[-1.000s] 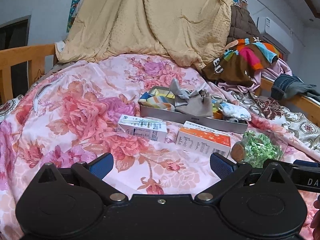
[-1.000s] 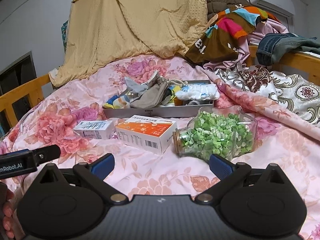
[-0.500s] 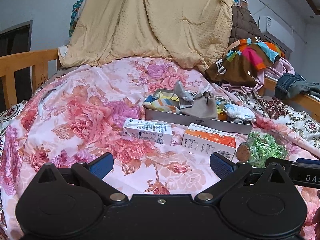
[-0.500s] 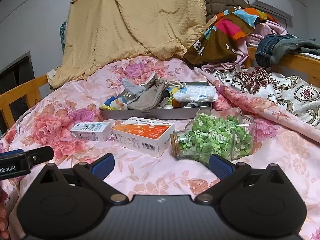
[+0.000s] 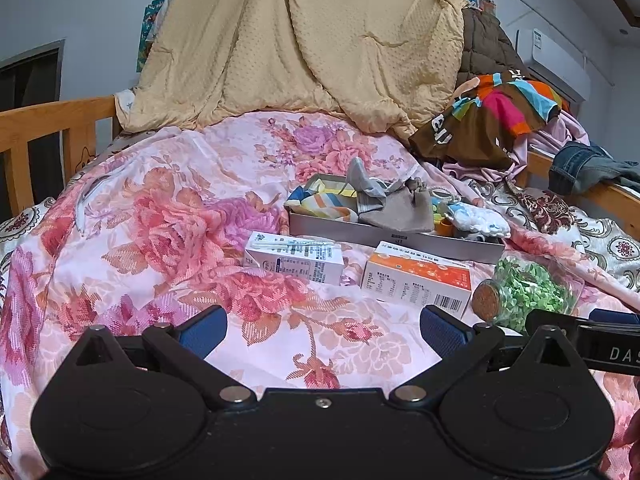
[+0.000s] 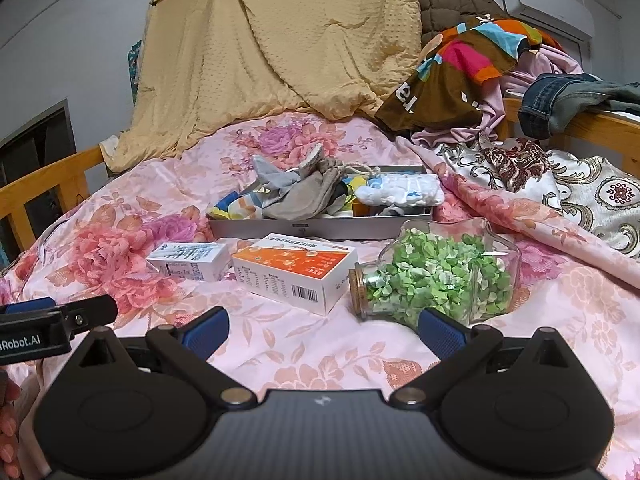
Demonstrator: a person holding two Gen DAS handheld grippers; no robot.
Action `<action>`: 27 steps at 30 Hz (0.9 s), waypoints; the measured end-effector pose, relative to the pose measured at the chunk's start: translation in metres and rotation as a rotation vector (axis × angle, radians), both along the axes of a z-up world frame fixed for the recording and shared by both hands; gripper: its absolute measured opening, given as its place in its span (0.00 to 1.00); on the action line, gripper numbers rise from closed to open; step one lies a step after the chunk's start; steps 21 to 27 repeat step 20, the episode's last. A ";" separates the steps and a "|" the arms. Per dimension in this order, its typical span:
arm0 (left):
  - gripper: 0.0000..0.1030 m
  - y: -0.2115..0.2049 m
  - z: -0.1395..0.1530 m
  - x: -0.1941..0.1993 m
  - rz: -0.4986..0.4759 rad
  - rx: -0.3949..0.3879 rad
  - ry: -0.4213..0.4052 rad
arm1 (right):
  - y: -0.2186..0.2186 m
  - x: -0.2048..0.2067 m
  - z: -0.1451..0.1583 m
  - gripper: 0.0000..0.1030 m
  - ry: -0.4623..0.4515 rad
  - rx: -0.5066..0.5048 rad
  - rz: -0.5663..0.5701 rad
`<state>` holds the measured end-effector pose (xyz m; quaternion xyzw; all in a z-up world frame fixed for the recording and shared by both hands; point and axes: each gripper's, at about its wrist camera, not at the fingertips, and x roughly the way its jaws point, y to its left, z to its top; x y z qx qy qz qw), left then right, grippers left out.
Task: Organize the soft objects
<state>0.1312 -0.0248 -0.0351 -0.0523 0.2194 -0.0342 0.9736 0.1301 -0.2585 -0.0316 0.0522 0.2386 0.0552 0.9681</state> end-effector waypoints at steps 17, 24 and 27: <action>0.99 0.000 -0.001 -0.002 -0.014 -0.040 -0.004 | 0.002 0.000 0.001 1.00 0.004 -0.007 0.013; 0.99 -0.001 -0.002 -0.004 -0.037 -0.045 -0.015 | 0.002 0.000 0.001 1.00 0.004 -0.008 0.013; 0.99 -0.001 -0.002 -0.004 -0.037 -0.045 -0.015 | 0.002 0.000 0.001 1.00 0.004 -0.008 0.013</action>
